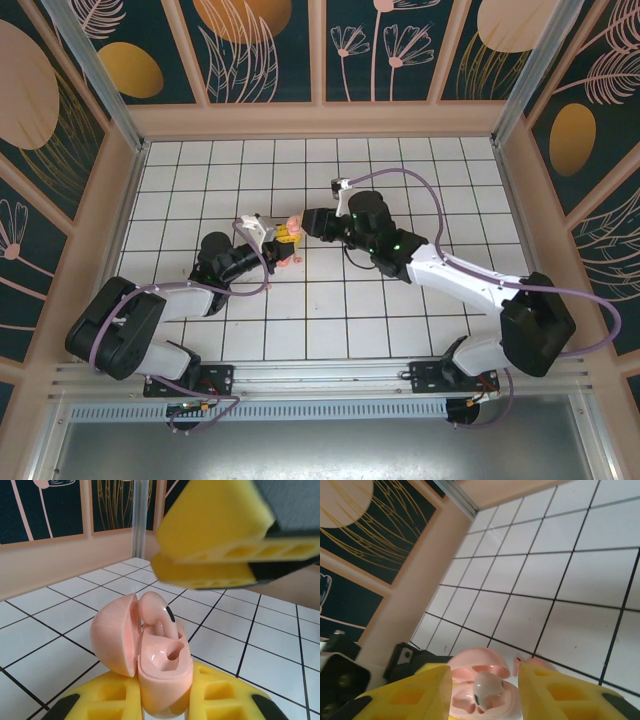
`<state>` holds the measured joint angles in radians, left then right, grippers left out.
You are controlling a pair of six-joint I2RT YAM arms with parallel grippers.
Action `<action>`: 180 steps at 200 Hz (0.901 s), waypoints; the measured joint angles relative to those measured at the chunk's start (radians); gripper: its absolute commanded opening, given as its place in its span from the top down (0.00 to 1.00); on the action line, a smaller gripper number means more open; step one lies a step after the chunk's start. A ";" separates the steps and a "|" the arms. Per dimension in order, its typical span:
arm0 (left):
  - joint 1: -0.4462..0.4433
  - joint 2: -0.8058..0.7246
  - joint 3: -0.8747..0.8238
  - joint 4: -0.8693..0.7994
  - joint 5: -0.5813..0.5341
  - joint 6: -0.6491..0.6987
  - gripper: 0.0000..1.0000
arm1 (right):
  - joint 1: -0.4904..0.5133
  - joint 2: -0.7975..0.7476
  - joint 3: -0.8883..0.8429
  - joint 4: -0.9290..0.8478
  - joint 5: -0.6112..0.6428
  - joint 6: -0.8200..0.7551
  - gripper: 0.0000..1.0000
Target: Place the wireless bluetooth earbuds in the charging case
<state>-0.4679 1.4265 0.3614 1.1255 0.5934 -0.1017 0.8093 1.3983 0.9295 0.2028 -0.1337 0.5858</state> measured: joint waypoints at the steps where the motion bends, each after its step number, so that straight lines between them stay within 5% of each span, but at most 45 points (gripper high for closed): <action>1: 0.000 0.000 0.000 0.000 0.000 0.000 0.87 | 0.000 0.001 0.000 -0.001 0.000 0.000 0.60; 180: 0.000 -0.003 0.000 -0.034 0.000 0.005 0.87 | 0.012 0.037 0.022 -0.060 -0.023 0.006 0.78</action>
<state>-0.4679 1.4231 0.3611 1.0916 0.5934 -0.0967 0.8215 1.4353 0.9516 0.1425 -0.1562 0.5919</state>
